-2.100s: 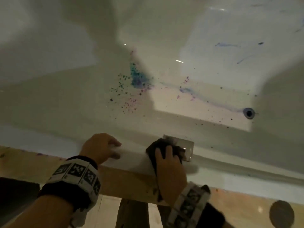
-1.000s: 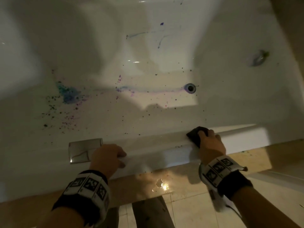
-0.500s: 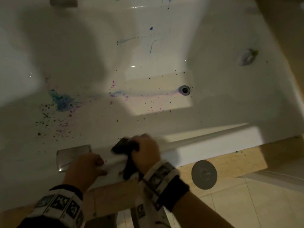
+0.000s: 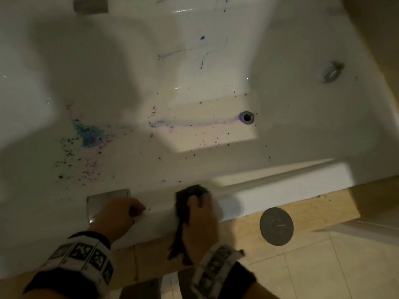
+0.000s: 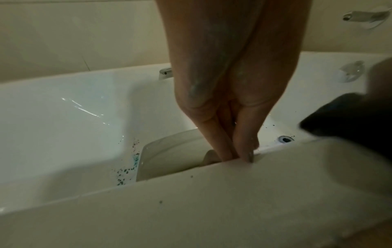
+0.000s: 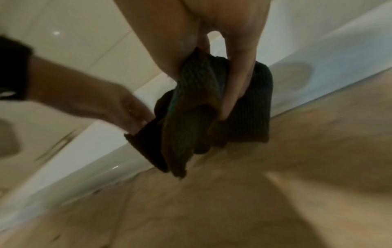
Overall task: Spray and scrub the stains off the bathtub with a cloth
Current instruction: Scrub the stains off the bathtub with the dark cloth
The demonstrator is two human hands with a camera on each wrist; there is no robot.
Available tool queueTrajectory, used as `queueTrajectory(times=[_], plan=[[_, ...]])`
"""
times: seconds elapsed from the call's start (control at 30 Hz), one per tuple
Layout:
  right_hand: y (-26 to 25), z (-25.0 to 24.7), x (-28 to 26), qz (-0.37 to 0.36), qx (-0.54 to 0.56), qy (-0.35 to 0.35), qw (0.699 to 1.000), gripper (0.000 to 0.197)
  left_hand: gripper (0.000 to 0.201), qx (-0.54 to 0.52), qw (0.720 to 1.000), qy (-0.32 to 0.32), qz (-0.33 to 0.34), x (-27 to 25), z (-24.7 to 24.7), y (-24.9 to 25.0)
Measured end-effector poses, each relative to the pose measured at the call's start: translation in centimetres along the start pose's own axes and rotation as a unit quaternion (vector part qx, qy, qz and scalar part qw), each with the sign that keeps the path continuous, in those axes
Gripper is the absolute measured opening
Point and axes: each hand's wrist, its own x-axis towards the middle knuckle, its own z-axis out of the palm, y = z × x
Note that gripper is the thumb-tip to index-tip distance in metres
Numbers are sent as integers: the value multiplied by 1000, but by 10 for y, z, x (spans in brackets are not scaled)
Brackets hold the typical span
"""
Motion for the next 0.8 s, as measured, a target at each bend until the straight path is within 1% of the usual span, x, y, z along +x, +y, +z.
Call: queueTrajectory(times=[0.03, 0.07, 0.1, 0.17, 0.2, 0.23, 0.27, 0.33, 0.4, 0.43, 0.47, 0.5, 0.53, 0.57, 0.6, 0.63, 0.67, 0.73, 0.77, 0.8], plan=[[-19, 4, 3, -22, 2, -28, 999, 56, 33, -22, 1000, 20, 4, -1, -3, 1], [-36, 7, 8, -47, 9, -41, 998, 61, 35, -45, 997, 55, 3, -2, -8, 1], [-52, 9, 13, -54, 27, -84, 995, 61, 38, -61, 993, 99, -1, -5, -12, 1], [-76, 16, 24, -36, 38, -207, 977, 59, 43, -73, 982, 176, -11, -9, -20, -3], [-86, 21, 32, -30, 38, -226, 973, 56, 46, -81, 977, 195, -19, -11, -24, -7], [-90, 25, 42, -8, 65, -209, 976, 50, 47, -90, 975, 202, -34, -11, -27, -11], [-90, 26, 52, 26, 113, -179, 977, 42, 47, -97, 974, 201, -49, -11, -29, -17], [-79, 10, 69, 83, 208, -106, 969, 28, 44, -79, 976, 197, -57, -10, -30, -27], [-56, -18, 77, 87, 250, -50, 963, 16, 43, -25, 982, 184, -38, -6, -25, -35], [-40, -34, 78, 70, 253, -28, 965, 8, 46, -1, 985, 169, -33, -5, -21, -38], [-25, -51, 77, 53, 246, -17, 968, 8, 50, 15, 988, 148, -36, -4, -16, -40], [-7, -67, 75, 43, 226, -21, 973, 13, 57, 22, 991, 125, -41, -3, -11, -41], [12, -80, 75, 41, 168, -33, 984, 22, 64, 22, 993, 107, -47, -3, -7, -41], [32, -93, 77, 35, 63, -37, 997, 30, 69, 18, 994, 98, -48, -2, -4, -41], [52, -105, 80, 30, -38, -33, 998, 35, 73, 11, 994, 99, -45, 0, -2, -41], [71, -116, 85, 20, -111, -20, 993, 33, 73, 7, 994, 105, -43, 2, -3, -41], [88, -131, 89, 32, -159, -19, 987, 26, 71, 10, 993, 110, -48, 3, -4, -39], [121, -162, 96, 101, -208, -31, 973, 9, 65, 28, 992, 113, -57, 5, -8, -34], [138, -175, 100, 134, -233, -44, 962, 7, 63, 39, 991, 111, -60, 7, -10, -31], [157, -186, 100, 164, -257, -67, 950, 9, 61, 52, 991, 107, -63, 8, -11, -28]])
